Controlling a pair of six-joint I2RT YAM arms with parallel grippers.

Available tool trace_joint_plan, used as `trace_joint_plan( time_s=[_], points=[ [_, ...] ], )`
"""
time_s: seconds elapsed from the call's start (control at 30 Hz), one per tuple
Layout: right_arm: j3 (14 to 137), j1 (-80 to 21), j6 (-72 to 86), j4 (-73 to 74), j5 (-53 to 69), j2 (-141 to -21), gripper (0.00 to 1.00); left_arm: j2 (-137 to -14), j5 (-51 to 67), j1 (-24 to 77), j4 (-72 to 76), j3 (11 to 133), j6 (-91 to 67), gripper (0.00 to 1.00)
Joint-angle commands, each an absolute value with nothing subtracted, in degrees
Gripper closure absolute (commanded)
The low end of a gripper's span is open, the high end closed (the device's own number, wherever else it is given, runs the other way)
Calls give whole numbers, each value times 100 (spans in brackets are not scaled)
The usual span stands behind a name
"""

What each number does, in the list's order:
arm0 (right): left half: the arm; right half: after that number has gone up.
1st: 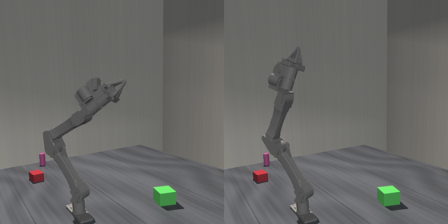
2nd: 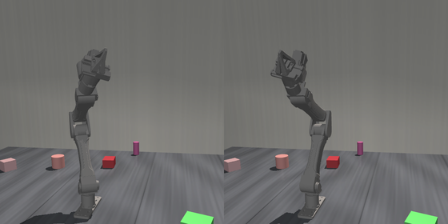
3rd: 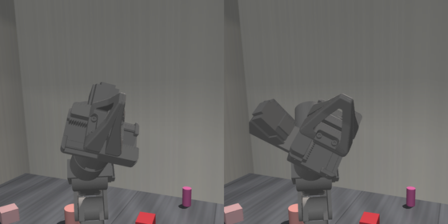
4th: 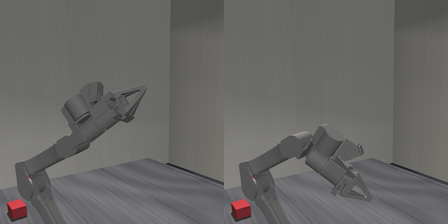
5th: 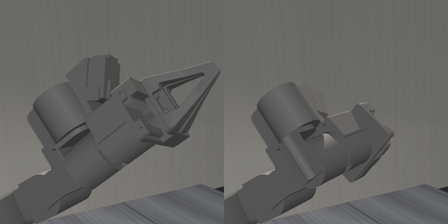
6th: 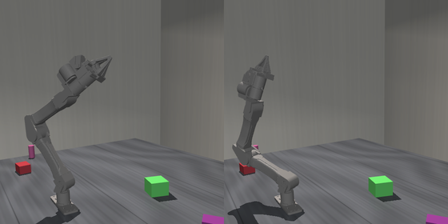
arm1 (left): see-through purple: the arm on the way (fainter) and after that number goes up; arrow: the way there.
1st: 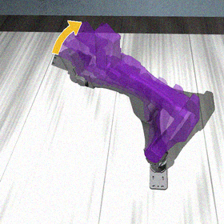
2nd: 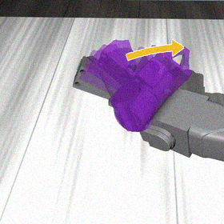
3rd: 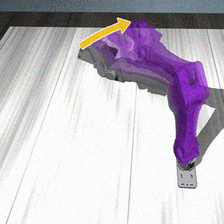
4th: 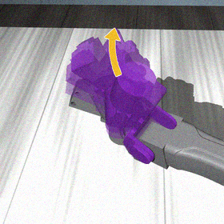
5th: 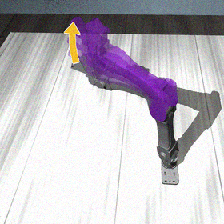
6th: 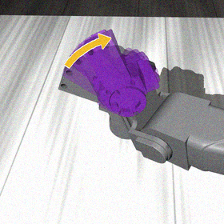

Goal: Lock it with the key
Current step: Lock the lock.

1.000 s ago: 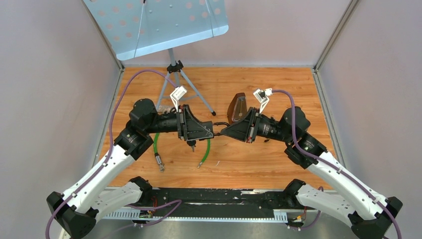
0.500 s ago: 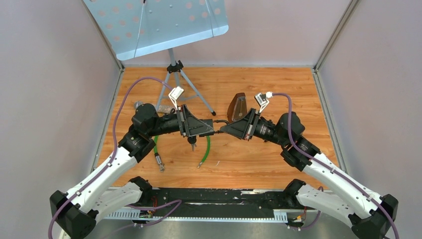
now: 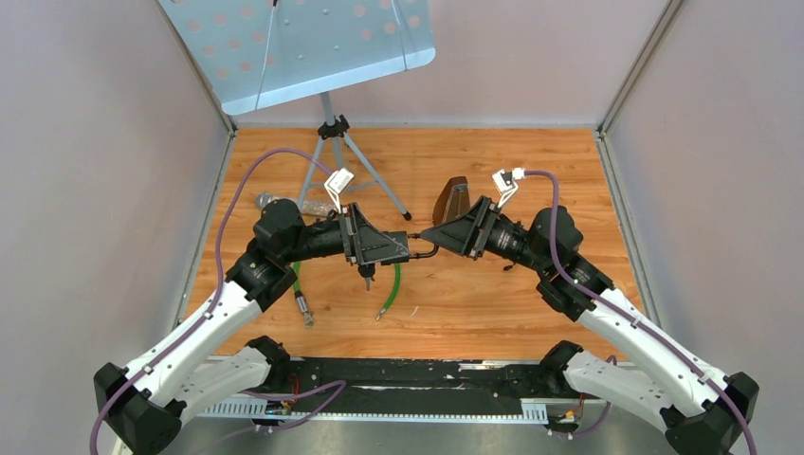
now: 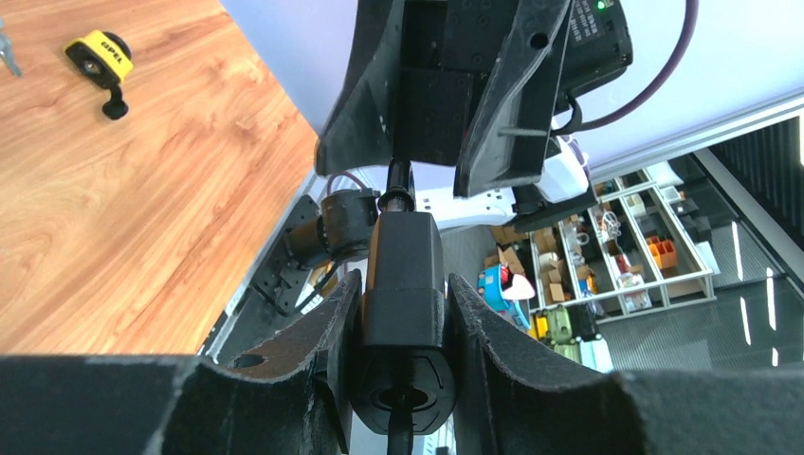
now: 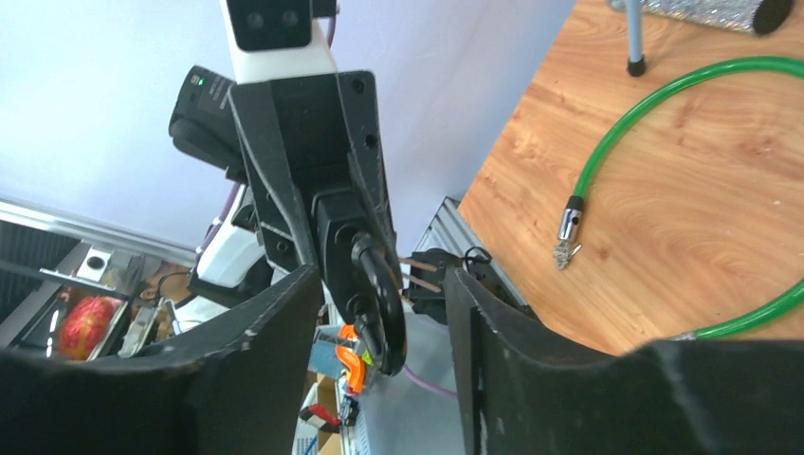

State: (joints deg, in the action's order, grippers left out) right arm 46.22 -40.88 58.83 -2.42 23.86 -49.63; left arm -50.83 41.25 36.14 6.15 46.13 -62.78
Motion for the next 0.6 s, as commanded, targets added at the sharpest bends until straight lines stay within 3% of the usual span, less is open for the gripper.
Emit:
trace_joint_plan(
  time_s=[0.0, 0.17, 0.57],
  points=[
    [4761, -3882, 5647, -195, 2306, -4748, 42, -4996, 4129, 3615, 912, 4896, -6158, 100],
    [4724, -3789, 5595, -176, 2654, -4693, 42, -5016, 4176, 3551, 934, 4936, -6255, 100],
    [4641, -3788, 5269, -275, 3546, -4809, 60, -5110, 4792, 3523, 1185, 5125, -6211, 100]
  ],
)
